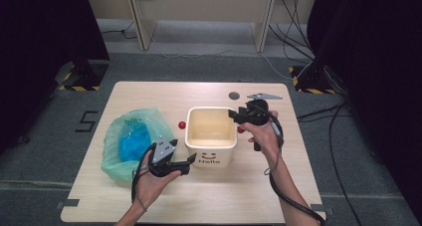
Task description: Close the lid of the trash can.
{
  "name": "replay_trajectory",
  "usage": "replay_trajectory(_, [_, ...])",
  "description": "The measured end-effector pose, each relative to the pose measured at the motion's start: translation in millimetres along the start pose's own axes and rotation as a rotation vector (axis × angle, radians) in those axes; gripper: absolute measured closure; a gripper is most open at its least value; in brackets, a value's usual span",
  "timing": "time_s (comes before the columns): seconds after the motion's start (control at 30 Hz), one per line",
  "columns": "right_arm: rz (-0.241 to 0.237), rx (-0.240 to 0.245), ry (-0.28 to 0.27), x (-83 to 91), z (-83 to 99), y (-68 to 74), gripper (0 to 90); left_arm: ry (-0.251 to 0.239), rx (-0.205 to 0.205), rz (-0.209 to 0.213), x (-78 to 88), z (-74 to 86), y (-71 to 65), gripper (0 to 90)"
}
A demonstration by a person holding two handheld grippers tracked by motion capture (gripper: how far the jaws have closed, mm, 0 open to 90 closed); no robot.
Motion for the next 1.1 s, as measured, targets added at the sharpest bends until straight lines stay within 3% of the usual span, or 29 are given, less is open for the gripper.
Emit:
replay_trajectory(0.27, [-0.010, -0.030, -0.051, 17.0, 0.3, -11.0, 41.3, -0.013, 0.022, 0.074, 10.8, 3.9, -11.5, 17.1])
replay_trajectory(0.53, [-0.033, -0.063, -0.081, 35.9, 13.2, -27.9, 30.7, -0.020, 0.047, 0.154, 13.3, 19.2, -22.6, 15.7])
replay_trajectory(1.1, [-0.039, -0.088, -0.107, 51.1, 49.3, -38.3, 27.5, -0.030, 0.065, 0.177, 14.5, 35.4, -22.8, 15.7])
Point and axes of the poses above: each handheld gripper's, and its own axes: x roughly backward along the jaws, z roughly out of its underside, y roughly to its left, the point moved 5 cm from there along -x, roughly forward along the jaws, and after that the axes turned 5 degrees about z, right-handed, at the moved point
